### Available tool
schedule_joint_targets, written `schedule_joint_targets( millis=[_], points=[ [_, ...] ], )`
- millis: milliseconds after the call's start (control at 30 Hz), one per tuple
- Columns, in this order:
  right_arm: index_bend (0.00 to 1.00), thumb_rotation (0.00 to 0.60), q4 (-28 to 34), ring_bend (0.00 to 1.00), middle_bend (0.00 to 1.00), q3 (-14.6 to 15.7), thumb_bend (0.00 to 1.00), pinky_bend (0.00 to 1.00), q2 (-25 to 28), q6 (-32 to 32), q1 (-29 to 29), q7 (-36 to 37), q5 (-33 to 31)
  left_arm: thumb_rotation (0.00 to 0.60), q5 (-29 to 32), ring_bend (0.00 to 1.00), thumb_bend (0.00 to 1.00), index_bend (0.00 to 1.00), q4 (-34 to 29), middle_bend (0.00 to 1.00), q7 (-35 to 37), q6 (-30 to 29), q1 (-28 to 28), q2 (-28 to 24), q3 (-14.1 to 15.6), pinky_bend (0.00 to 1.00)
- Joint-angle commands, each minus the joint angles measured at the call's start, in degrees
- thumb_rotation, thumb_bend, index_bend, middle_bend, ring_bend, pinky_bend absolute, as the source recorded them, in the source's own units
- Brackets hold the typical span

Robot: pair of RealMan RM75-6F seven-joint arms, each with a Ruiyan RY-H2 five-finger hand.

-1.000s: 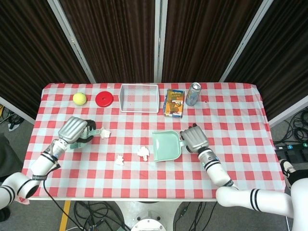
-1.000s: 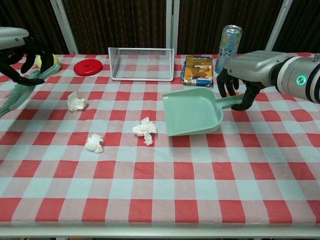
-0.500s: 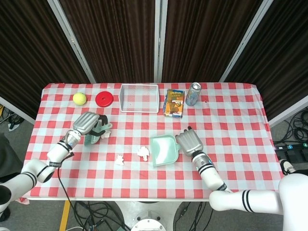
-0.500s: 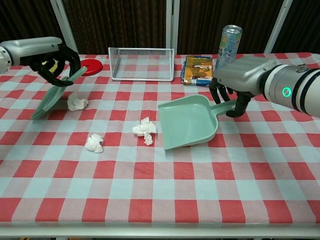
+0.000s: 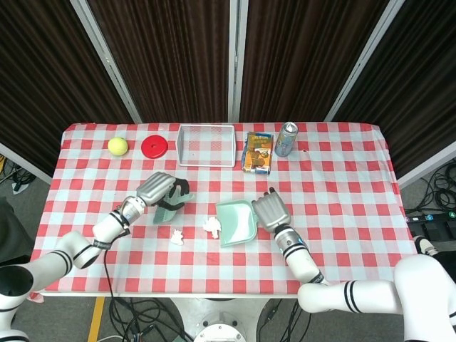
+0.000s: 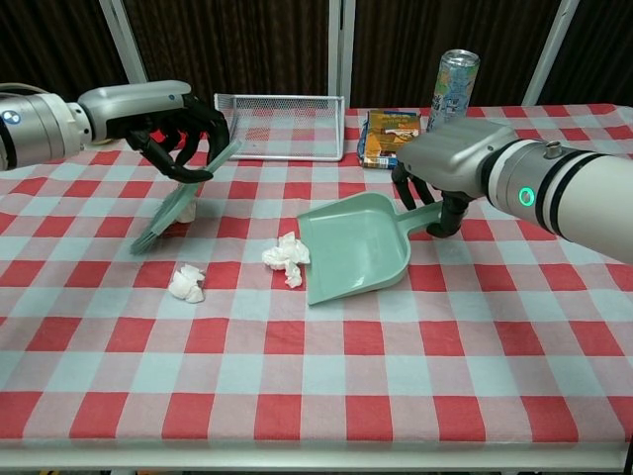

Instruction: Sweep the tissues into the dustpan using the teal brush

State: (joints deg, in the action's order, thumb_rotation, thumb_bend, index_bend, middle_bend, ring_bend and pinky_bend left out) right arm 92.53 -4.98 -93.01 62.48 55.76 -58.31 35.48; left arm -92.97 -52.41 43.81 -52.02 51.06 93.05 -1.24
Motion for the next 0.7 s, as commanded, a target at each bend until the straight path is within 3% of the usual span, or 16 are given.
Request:
schedule_joint_targets(
  millis=[33, 433, 700],
  points=[
    [0.65, 0.600, -0.9, 0.37, 0.62, -0.5, 0.37, 0.24, -0.9, 0.0, 0.3, 0.5, -0.1, 0.600, 0.0, 0.64, 0.43, 0.56, -2.7, 0.55, 1.8, -0.6, 0.7, -0.2, -0.2, 0.87],
    [0.66, 0.600, -5.2, 0.37, 0.62, -1.4, 0.37, 0.24, -4.3, -2.4, 1.4, 3.2, 1.5, 0.600, 1.7, 0.64, 0.43, 0.55, -10.8, 0.55, 6.0, -2.8, 1.2, -1.3, -1.9, 0.86],
    [0.67, 0.600, -7.0, 0.37, 0.62, -0.3, 0.37, 0.24, -3.8, -5.0, 1.5, 5.2, 4.5, 0.600, 7.2, 0.64, 0.43, 0.55, -21.4, 0.55, -4.6, -6.7, -5.3, -8.6, -1.8, 0.86]
  ],
)
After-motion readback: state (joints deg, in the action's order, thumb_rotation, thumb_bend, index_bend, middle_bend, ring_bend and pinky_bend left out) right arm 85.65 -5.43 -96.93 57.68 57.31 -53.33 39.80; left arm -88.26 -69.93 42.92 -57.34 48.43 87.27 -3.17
